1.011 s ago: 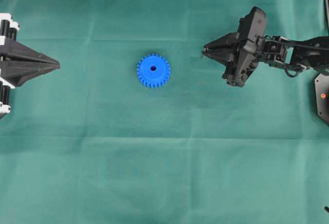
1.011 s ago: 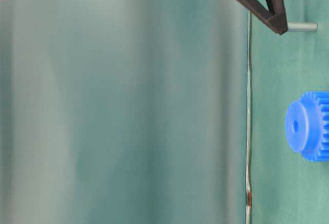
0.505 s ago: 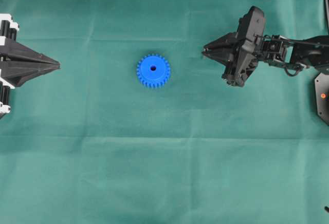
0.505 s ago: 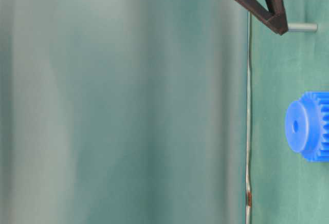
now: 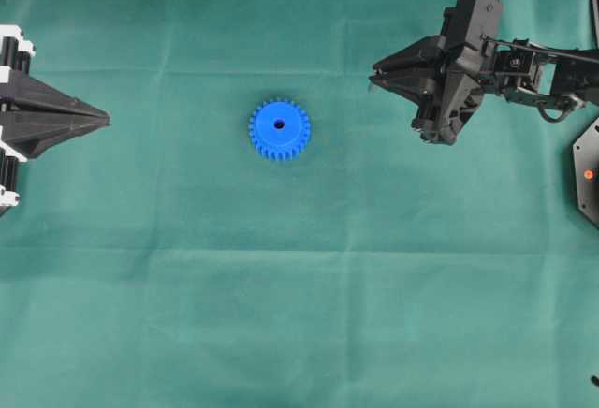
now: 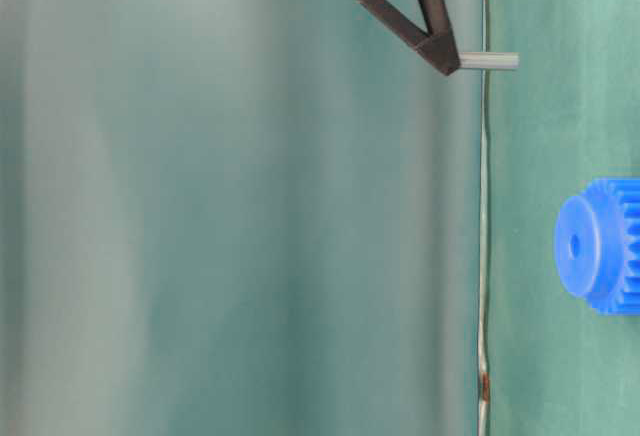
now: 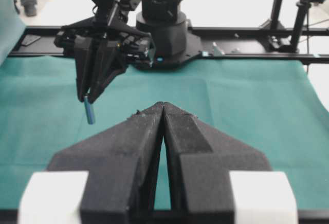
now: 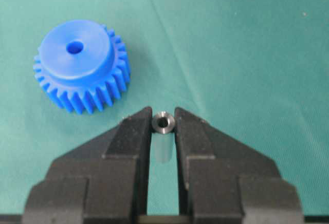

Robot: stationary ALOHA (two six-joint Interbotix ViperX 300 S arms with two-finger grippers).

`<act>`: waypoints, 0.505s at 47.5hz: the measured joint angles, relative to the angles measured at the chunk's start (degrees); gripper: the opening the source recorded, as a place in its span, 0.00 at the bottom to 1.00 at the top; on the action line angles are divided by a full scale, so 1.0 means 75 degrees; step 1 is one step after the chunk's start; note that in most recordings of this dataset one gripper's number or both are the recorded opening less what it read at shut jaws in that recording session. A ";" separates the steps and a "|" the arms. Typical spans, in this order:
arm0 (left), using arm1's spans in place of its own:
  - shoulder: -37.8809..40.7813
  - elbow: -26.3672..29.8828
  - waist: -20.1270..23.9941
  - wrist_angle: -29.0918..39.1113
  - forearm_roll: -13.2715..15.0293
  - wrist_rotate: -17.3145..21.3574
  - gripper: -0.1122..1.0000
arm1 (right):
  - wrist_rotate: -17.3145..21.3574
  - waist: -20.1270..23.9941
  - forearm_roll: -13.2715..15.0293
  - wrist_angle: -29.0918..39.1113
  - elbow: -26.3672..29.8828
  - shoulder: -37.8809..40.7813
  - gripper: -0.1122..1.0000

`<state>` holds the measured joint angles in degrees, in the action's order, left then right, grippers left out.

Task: Insert the shaft placed at a random location into the center hole of the medium gear at another random location.
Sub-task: 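Close the right gripper on the silver shaft and lift it, then carry the held shaft left over the blue gear's center hole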

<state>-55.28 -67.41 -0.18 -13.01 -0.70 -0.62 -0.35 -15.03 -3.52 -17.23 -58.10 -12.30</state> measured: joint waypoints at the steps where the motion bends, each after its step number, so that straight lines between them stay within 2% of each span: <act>1: 0.0012 0.0012 0.0000 -0.0012 0.0000 0.0000 0.10 | 0.0012 0.0000 -0.0012 0.0000 0.0012 -0.0012 0.23; 24: 0.0000 0.0012 0.0012 0.0023 0.0000 0.0000 0.10 | 0.0000 0.0023 0.0000 0.0000 0.0082 0.0023 0.23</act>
<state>-55.28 -67.32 -0.09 -12.83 -0.70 -0.62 -0.35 -14.85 -3.52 -17.23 -57.48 -12.13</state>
